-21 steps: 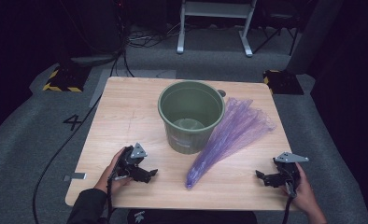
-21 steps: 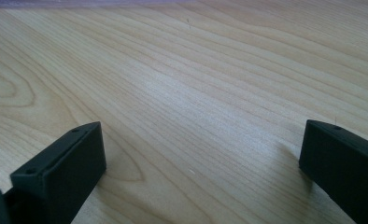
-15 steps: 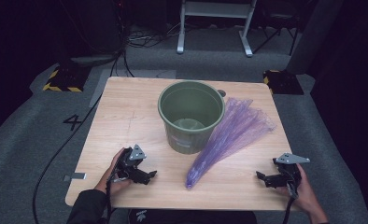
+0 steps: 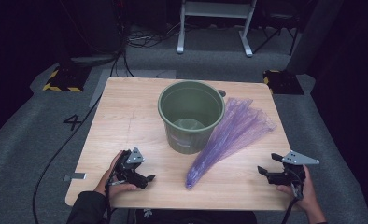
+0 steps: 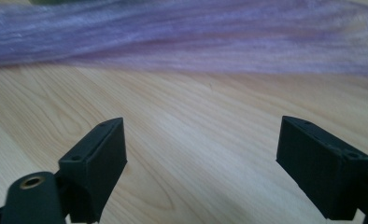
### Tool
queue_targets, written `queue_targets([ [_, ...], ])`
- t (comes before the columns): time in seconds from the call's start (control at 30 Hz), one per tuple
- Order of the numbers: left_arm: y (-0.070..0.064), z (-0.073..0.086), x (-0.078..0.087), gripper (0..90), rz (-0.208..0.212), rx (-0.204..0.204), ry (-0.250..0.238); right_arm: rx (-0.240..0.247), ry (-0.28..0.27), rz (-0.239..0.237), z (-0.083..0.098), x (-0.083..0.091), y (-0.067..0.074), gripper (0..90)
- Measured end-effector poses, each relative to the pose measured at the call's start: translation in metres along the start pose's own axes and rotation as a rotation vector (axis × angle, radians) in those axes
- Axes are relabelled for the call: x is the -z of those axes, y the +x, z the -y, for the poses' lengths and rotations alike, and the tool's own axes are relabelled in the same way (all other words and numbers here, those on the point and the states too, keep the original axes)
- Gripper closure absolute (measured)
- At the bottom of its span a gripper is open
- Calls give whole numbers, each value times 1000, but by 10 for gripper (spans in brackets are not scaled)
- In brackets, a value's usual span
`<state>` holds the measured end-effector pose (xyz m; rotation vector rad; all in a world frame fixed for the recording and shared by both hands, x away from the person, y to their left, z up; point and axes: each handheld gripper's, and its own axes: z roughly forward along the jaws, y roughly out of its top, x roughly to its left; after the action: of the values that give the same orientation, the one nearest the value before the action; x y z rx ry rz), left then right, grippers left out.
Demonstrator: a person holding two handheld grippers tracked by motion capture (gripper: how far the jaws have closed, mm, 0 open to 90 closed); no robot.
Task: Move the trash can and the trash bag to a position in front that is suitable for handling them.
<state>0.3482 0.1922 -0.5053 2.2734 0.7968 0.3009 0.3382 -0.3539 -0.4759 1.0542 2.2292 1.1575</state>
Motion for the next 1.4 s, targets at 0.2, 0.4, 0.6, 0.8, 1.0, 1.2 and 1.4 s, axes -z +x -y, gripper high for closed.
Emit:
queue_targets([
  [0.2, 0, 0, 0, 0, 1, -1, 0, 54, -12, -50, -25, -12, 11, 163],
  [0.4, 1, 1, 0, 5, 6, -1, -5, 109, -52, -114, -55, -32, 27, 170],
  [0.6, 2, 1, 1, 13, 9, -5, -7, 164, -82, -166, -88, -56, 41, 179],
  [0.8, 2, 1, 1, 13, 9, -4, -7, 180, -55, -209, -105, -81, 49, 169],
  [1.0, 2, 1, 1, 13, 9, -4, -7, 227, -50, -231, -118, -95, 65, 170],
  [1.2, 2, 1, 1, 13, 9, -5, -7, 227, -53, -256, -122, -103, 72, 176],
  [1.4, 2, 1, 1, 13, 2, -1, -6, 248, -51, -276, -126, -112, 82, 189],
])
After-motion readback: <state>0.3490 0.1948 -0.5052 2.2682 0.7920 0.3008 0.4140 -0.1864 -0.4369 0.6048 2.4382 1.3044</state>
